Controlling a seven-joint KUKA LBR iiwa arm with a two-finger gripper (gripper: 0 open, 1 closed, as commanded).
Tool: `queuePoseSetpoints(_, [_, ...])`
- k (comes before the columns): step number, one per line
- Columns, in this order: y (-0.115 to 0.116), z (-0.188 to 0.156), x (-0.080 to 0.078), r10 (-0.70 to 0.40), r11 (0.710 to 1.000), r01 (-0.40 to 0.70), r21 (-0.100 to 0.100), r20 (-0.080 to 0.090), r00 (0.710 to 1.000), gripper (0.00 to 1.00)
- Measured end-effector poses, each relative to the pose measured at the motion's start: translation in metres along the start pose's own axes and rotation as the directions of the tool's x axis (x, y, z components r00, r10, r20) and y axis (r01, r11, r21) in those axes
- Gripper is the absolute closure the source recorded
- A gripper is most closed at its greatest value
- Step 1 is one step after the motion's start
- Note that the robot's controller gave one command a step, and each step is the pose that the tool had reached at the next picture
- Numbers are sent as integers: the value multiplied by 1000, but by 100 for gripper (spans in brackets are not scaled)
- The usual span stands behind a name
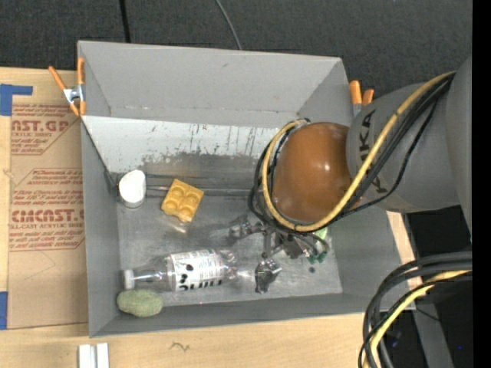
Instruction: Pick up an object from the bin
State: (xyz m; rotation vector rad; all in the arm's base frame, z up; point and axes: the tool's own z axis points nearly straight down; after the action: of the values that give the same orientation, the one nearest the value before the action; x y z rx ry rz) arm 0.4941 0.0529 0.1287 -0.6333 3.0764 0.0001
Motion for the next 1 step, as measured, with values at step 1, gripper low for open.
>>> queuePoseSetpoints(1, [40, 47, -47, -226, 974, 226, 1, 2, 974, 0])
